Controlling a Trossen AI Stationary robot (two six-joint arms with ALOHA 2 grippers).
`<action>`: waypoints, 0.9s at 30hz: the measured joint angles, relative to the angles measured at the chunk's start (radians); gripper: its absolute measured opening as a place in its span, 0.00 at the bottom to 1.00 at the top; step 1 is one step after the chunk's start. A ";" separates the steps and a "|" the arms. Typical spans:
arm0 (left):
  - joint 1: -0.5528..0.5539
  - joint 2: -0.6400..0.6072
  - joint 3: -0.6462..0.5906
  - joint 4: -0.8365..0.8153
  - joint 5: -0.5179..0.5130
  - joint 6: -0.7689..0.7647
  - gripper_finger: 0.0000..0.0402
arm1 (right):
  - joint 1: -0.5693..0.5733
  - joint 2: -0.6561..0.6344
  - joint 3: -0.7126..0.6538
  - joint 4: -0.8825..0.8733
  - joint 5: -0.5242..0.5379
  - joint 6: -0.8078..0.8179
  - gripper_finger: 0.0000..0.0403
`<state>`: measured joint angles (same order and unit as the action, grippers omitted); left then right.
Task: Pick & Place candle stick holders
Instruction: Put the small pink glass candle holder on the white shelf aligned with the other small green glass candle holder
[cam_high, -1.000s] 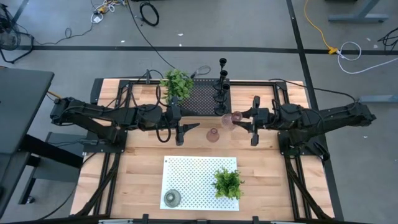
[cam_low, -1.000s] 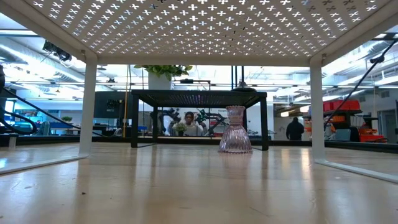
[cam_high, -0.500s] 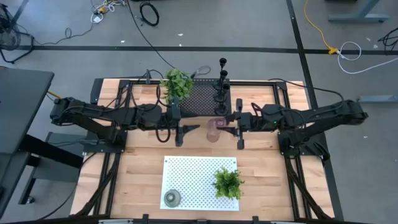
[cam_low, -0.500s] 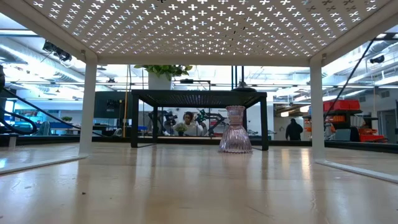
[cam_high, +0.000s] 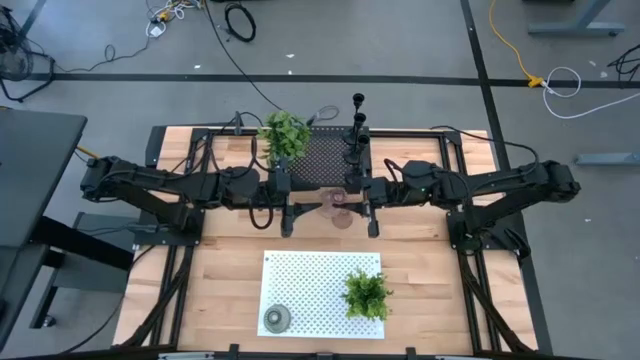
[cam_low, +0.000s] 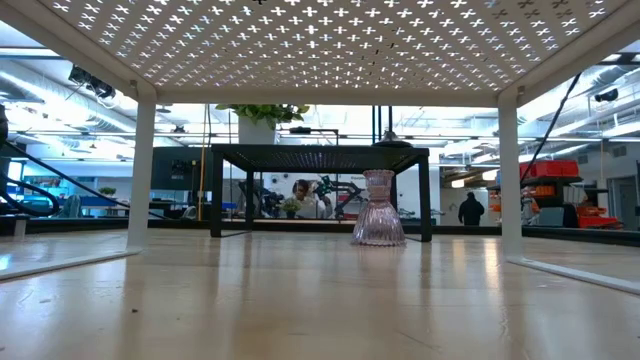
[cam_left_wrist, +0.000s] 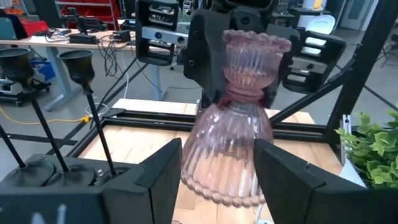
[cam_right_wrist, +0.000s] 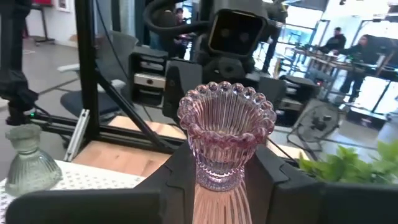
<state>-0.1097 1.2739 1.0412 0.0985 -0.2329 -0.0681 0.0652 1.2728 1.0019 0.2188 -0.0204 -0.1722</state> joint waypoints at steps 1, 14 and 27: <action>0.000 0.000 0.000 0.001 0.000 0.000 0.50 | -0.004 0.005 0.003 0.002 -0.003 0.001 0.22; 0.000 0.002 0.000 -0.012 0.002 -0.006 0.65 | -0.031 0.108 0.078 0.021 -0.013 -0.036 0.22; 0.001 0.000 0.002 -0.014 -0.010 0.001 0.73 | -0.039 0.127 0.132 0.028 -0.080 -0.050 0.22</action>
<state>-0.1089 1.2736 1.0432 0.0842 -0.2432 -0.0668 0.0257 1.3997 1.1339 0.2465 -0.1005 -0.2222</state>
